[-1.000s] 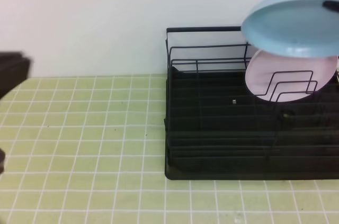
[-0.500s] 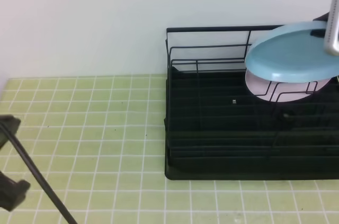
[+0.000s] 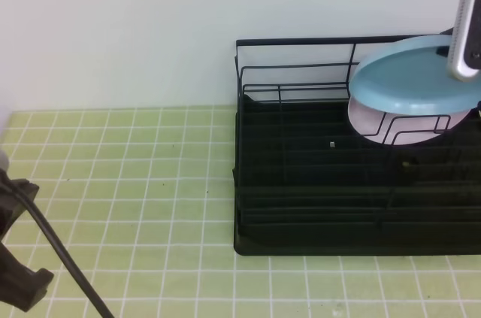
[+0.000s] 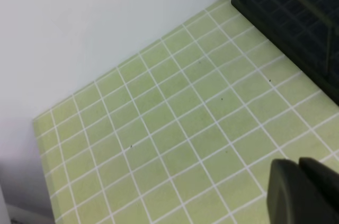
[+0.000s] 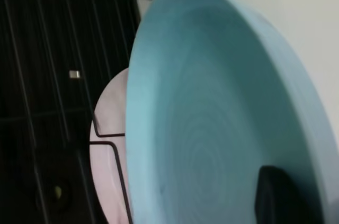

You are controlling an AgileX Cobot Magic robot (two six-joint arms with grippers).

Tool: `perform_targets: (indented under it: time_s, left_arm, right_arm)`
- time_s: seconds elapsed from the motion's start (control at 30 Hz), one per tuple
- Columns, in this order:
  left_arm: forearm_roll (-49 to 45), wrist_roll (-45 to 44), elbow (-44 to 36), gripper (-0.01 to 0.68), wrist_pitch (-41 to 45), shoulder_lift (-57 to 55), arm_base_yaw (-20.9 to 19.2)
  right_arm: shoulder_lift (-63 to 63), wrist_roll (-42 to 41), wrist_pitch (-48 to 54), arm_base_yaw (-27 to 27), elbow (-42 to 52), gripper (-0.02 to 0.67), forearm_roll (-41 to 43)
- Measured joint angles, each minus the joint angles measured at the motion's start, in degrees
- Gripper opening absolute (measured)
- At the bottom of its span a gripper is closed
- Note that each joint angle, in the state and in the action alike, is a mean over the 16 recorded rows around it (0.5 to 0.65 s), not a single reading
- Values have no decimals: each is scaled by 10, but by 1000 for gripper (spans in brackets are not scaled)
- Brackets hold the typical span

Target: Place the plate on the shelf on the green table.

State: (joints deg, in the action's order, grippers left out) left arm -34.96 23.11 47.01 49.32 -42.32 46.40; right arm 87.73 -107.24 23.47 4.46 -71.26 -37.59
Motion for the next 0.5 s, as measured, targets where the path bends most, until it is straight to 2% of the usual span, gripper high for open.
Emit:
perform_targets:
  time_s: [0.5]
  left_arm:
    - [-1, 2, -1, -2, 0, 0, 0]
  right_arm:
    - [51, 0, -70, 0, 0, -4, -1]
